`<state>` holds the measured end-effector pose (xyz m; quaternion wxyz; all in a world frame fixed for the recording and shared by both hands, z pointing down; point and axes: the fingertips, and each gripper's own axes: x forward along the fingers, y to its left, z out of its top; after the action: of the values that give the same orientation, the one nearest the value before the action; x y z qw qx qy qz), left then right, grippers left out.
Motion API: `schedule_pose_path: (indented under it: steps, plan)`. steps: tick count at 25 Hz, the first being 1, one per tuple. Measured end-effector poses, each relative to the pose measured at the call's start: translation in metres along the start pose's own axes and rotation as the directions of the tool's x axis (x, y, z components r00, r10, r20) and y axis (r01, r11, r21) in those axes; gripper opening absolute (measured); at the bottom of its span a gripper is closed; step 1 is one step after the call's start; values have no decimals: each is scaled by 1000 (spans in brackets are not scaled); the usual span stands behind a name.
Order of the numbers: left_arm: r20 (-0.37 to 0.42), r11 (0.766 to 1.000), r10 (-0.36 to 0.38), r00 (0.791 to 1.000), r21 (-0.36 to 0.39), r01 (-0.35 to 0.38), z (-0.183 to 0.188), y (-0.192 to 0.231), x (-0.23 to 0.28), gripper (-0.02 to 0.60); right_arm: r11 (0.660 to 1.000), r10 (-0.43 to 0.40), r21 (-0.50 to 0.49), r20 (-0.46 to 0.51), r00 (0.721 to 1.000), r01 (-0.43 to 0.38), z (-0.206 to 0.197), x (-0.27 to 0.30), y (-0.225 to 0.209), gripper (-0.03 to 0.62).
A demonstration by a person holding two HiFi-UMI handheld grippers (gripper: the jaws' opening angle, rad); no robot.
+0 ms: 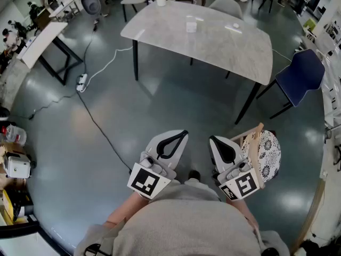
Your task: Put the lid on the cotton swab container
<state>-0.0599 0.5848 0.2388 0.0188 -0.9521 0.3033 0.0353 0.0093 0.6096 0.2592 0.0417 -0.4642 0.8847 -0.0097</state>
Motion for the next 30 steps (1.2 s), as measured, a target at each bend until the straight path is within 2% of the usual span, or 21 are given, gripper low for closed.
schedule_pose_path:
  steps: [11, 19, 26, 30]
  plan:
    - [-1, 1000, -9, 1000, -9, 9, -2, 8, -14, -8, 1000, -2, -14, -14, 1000, 2, -2, 10, 18, 0]
    - [0, 1000, -21, 1000, -11, 21, -8, 22, -31, -8, 1000, -10, 29, 47, 999, 8, -2, 19, 40, 0]
    - [-2, 998, -57, 998, 11, 57, -14, 28, -47, -8, 996, -60, 66, 30, 998, 58, -23, 25, 65, 0]
    - [-3, 997, -73, 997, -4, 73, -18, 29, -45, -8, 993, -94, 68, 24, 995, 92, -23, 22, 62, 0]
